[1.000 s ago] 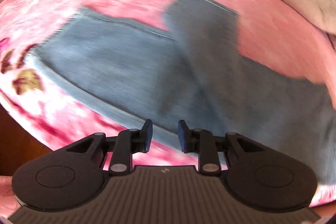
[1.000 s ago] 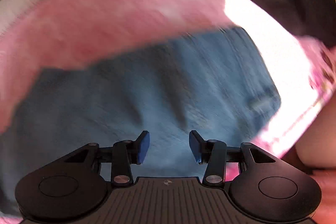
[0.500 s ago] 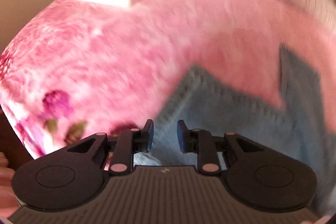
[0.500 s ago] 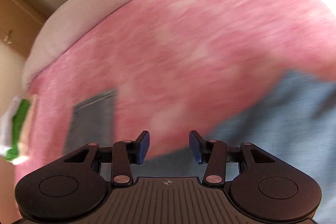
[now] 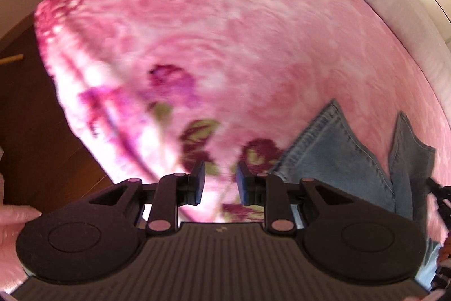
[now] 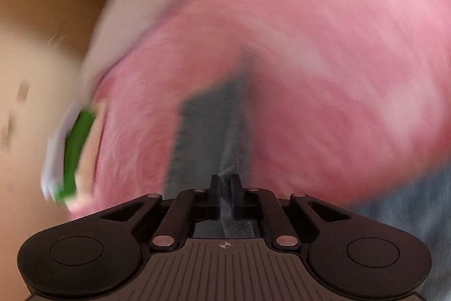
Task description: Fold clothes
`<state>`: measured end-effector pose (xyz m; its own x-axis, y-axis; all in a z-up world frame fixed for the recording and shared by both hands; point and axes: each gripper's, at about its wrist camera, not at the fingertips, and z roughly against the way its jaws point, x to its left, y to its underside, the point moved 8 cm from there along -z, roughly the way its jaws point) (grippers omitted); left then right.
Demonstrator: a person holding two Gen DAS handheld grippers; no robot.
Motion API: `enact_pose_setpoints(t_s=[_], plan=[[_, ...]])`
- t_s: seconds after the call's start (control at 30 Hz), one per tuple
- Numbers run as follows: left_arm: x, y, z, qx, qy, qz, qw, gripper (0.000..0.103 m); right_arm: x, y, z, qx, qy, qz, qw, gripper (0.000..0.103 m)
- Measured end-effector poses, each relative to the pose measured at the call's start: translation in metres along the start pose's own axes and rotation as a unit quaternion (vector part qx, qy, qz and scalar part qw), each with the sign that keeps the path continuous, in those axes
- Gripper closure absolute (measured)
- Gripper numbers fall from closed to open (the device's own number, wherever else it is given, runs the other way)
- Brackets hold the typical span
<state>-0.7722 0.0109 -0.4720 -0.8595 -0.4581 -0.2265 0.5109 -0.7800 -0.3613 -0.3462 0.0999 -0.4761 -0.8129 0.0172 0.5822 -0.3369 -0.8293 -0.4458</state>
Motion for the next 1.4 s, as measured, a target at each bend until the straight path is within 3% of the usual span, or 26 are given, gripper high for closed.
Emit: enact_pose_setpoints(t_s=[0.07,0.13,0.2,0.27,0.3,0.33,0.37,0.43,0.67,0.8,0.9,1.0,1.1,1.17,1.23,1.27,1.3,1.4], plan=[[0.012,-0.002,0.008,-0.007,0.000,0.015,0.9999,0.084,0.054,0.008,0.011,-0.022,-0.009,0.143,0.989,0.101],[0.020,-0.005,0.014,-0.008,0.004,0.030,0.9995,0.084,0.110,0.037,0.017,-0.012,-0.041,0.276,0.960,0.101],[0.026,-0.007,0.017,-0.006,0.010,0.041,0.9991,0.084,0.150,0.078,0.013,0.039,-0.079,0.360,0.929,0.101],[0.028,-0.008,0.018,-0.003,0.018,0.047,0.9987,0.084,0.167,0.120,0.008,0.091,-0.074,0.415,0.902,0.097],[0.028,-0.008,0.019,-0.003,0.023,0.049,0.9985,0.084,0.173,0.138,0.006,0.110,-0.068,0.437,0.890,0.091],[0.027,-0.008,0.020,-0.003,0.030,0.052,0.9982,0.084,0.173,0.150,0.006,0.115,-0.057,0.450,0.884,0.080],[0.025,-0.007,0.020,-0.003,0.038,0.054,0.9978,0.084,0.171,0.160,0.007,0.119,-0.045,0.460,0.879,0.071],[0.019,-0.004,0.018,0.006,0.060,0.062,0.9963,0.084,0.156,0.168,0.006,0.125,-0.010,0.456,0.881,0.064],[-0.021,0.009,-0.003,0.054,0.155,0.106,0.9807,0.083,0.077,0.184,0.060,0.154,0.116,0.462,0.866,0.063],[-0.045,0.006,-0.021,0.065,0.193,0.137,0.9695,0.082,0.047,0.189,0.092,0.152,0.158,0.465,0.858,0.063],[-0.054,0.005,-0.038,0.070,0.195,0.167,0.9639,0.079,0.040,0.201,0.097,0.158,0.168,0.499,0.835,0.063],[-0.054,0.008,-0.054,0.077,0.174,0.187,0.9636,0.079,0.035,0.213,0.094,0.156,0.188,0.536,0.808,0.063],[-0.054,0.010,-0.060,0.078,0.164,0.193,0.9642,0.088,0.025,0.220,0.088,0.149,0.213,0.564,0.784,0.063],[-0.055,0.010,-0.059,0.072,0.158,0.179,0.9684,0.102,0.019,0.219,0.087,0.144,0.218,0.568,0.780,0.064],[-0.056,0.010,-0.056,0.066,0.157,0.159,0.9725,0.103,0.016,0.217,0.090,0.136,0.221,0.571,0.779,0.072],[-0.057,0.008,-0.053,0.062,0.159,0.146,0.9744,0.103,0.017,0.216,0.093,0.130,0.220,0.570,0.781,0.096],[-0.059,0.006,-0.048,0.055,0.163,0.130,0.9764,0.103,0.018,0.214,0.096,0.124,0.218,0.568,0.784,0.102],[-0.066,0.000,-0.026,0.024,0.185,0.067,0.9801,0.103,0.021,0.209,0.105,0.106,0.215,0.565,0.790,0.103]])
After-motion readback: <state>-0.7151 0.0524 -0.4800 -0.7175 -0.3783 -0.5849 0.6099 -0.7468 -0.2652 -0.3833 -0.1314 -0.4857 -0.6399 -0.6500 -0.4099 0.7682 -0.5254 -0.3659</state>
